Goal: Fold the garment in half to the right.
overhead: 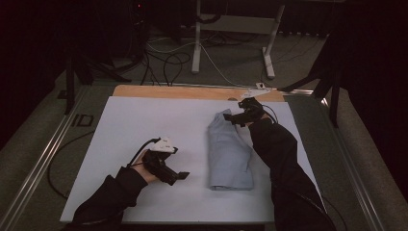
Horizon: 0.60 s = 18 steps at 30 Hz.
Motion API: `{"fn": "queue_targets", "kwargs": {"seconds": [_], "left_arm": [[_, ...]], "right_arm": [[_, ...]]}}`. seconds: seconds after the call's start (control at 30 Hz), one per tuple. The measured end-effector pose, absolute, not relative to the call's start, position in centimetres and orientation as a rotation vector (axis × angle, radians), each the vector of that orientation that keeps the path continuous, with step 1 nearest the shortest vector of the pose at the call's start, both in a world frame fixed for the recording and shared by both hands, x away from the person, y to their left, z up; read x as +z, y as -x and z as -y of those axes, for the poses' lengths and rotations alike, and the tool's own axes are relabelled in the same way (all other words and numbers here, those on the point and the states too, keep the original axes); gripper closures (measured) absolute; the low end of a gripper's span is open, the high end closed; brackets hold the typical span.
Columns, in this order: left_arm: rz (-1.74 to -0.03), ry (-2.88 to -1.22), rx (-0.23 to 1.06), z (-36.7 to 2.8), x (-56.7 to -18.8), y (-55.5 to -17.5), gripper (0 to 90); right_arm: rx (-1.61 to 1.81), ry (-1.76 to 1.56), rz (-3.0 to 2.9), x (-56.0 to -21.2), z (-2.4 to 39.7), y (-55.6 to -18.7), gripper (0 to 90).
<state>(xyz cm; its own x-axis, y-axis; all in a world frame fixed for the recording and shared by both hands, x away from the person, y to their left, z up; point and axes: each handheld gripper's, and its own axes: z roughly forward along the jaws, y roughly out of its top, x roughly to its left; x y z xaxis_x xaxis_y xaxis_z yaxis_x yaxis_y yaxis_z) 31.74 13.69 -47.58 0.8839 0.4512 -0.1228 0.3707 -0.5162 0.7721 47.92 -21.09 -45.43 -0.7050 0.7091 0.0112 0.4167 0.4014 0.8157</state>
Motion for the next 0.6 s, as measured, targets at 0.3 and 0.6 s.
{"fn": "queue_targets", "kwargs": {"seconds": [0.3,0.6], "left_arm": [[-0.704,-2.113,0.212,-18.8,-48.7,-30.9,0.1],[-0.815,-2.074,0.310,-22.9,-50.5,-28.6,0.2]], "right_arm": [[1.201,-0.981,-2.338,-45.9,20.8,-48.2,10.0],[1.205,-1.095,-2.345,-47.2,19.9,-49.2,9.7]]}}
